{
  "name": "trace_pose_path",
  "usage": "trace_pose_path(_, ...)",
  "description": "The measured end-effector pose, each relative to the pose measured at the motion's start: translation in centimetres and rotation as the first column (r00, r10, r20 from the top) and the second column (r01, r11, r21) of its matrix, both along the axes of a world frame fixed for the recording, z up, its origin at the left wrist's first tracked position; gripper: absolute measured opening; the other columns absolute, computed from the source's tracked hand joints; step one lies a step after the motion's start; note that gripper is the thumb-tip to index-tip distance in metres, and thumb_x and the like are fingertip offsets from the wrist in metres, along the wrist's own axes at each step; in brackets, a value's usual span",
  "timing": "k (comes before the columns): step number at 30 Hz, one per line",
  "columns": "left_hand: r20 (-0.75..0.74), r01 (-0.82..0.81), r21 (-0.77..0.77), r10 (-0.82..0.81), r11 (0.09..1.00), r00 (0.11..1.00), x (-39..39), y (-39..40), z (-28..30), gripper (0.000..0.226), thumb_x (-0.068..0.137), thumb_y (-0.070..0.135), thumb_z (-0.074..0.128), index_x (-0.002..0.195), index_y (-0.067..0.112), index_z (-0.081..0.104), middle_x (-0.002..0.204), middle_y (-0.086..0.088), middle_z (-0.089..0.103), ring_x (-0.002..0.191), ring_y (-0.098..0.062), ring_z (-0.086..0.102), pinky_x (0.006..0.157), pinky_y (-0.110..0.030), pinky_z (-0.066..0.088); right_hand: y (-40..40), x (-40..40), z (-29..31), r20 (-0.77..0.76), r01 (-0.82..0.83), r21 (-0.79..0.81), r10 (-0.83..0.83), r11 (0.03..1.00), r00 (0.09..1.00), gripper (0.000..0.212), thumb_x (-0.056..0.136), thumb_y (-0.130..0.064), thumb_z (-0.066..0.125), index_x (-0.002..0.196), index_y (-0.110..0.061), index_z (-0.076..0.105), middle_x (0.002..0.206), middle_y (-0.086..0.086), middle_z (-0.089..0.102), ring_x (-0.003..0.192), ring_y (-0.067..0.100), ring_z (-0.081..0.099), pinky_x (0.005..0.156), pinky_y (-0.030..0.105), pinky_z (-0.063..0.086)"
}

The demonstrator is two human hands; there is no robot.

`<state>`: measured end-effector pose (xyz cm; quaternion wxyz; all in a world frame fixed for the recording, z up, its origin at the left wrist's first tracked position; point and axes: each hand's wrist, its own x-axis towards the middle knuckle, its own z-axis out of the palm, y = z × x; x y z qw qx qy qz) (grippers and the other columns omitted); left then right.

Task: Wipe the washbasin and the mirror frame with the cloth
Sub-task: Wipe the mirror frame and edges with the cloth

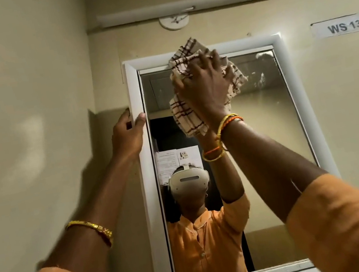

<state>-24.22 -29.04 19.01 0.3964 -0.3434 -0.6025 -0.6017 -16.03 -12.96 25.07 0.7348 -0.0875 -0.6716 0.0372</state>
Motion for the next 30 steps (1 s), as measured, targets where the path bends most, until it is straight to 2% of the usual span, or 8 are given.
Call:
trace_pose_path(4,-0.014,0.111,0.084,-0.110,0.990,0.994,-0.4,0.0,0.3,0.039,0.096,0.017,0.050,0.134,0.011,0.050,0.118,0.003,0.062,0.096,-0.008,0.058,0.075,-0.004,0.044,-5.6,-2.5,-0.3,-0.004,-0.074,0.083,0.074,0.994,0.997,0.033,0.092,-0.038,0.041,0.117,-0.027,0.059,0.143,0.004,0.045,0.133,0.031,0.036,0.107,0.057,0.020)
trace_pose_path(8,0.061,0.303,0.186,-0.319,0.935,0.946,-0.9,0.2,0.1,0.045,0.097,0.005,0.040,0.138,0.022,0.045,0.125,-0.001,0.059,0.087,-0.006,0.058,0.087,-0.032,0.048,-9.0,-3.7,-0.5,0.090,-0.018,0.191,0.000,0.982,0.996,0.041,0.090,-0.025,0.046,0.130,-0.035,0.050,0.149,0.002,0.036,0.136,0.031,0.030,0.109,0.054,0.020)
trace_pose_path(11,0.074,0.374,0.182,-0.392,0.909,0.917,-1.0,0.0,0.0,0.042,0.096,0.015,0.048,0.136,0.026,0.047,0.126,0.000,0.059,0.097,-0.008,0.059,0.088,-0.030,0.048,-7.8,-2.8,-0.2,0.134,0.044,0.320,-0.091,0.947,0.987,0.049,0.087,-0.021,0.048,0.133,-0.037,0.045,0.151,-0.003,0.033,0.137,0.028,0.028,0.106,0.053,0.022)
trace_pose_path(16,0.073,0.325,0.016,-0.325,0.946,0.943,-0.6,-0.7,0.0,0.045,0.098,0.017,0.044,0.141,0.027,0.038,0.118,0.014,0.055,0.102,-0.005,0.052,0.081,-0.022,0.039,-3.7,-0.1,-2.6,0.199,-0.076,0.399,-0.005,0.914,0.980,0.035,0.089,-0.029,0.052,0.123,-0.034,0.059,0.141,-0.012,0.049,0.135,0.019,0.035,0.104,0.050,0.022)
trace_pose_path(20,0.090,0.297,-0.040,-0.292,0.954,0.952,-0.8,-1.2,0.0,0.049,0.098,0.018,0.045,0.146,0.022,0.034,0.145,0.004,0.044,0.132,-0.013,0.040,0.108,-0.030,0.031,-1.6,-0.4,-6.5,0.118,-0.092,0.462,0.042,0.882,0.992,0.036,0.084,-0.048,0.047,0.111,-0.033,0.066,0.128,-0.009,0.061,0.127,0.021,0.047,0.102,0.051,0.027)
trace_pose_path(22,0.099,0.304,-0.046,-0.299,0.952,0.949,-0.5,-1.2,-0.1,0.046,0.098,0.015,0.044,0.143,0.023,0.037,0.141,0.002,0.048,0.128,-0.013,0.044,0.102,-0.027,0.034,-2.2,-1.0,-6.7,0.112,-0.054,0.490,-0.002,0.870,0.994,0.037,0.083,-0.054,0.051,0.107,-0.031,0.066,0.125,-0.007,0.062,0.124,0.023,0.050,0.100,0.050,0.029)
trace_pose_path(25,0.093,0.337,-0.036,-0.333,0.941,0.938,0.3,-1.1,-0.1,0.041,0.099,0.009,0.040,0.134,0.029,0.045,0.121,0.002,0.058,0.107,-0.008,0.053,0.083,-0.017,0.040,-3.3,-1.5,-4.6,0.119,-0.054,0.568,-0.017,0.821,0.993,0.029,0.082,-0.039,0.060,0.108,-0.026,0.066,0.123,-0.001,0.064,0.120,0.028,0.053,0.093,0.053,0.035)
trace_pose_path(30,0.128,0.345,0.026,-0.346,0.938,0.930,0.6,-1.0,-0.3,0.047,0.099,0.015,0.043,0.144,0.025,0.034,0.124,0.008,0.051,0.108,-0.007,0.050,0.094,-0.024,0.038,-5.1,-2.2,-0.9,0.113,-0.026,0.415,-0.023,0.909,0.993,0.040,0.088,-0.029,0.055,0.128,-0.029,0.056,0.142,0.000,0.049,0.132,0.028,0.040,0.100,0.055,0.029)
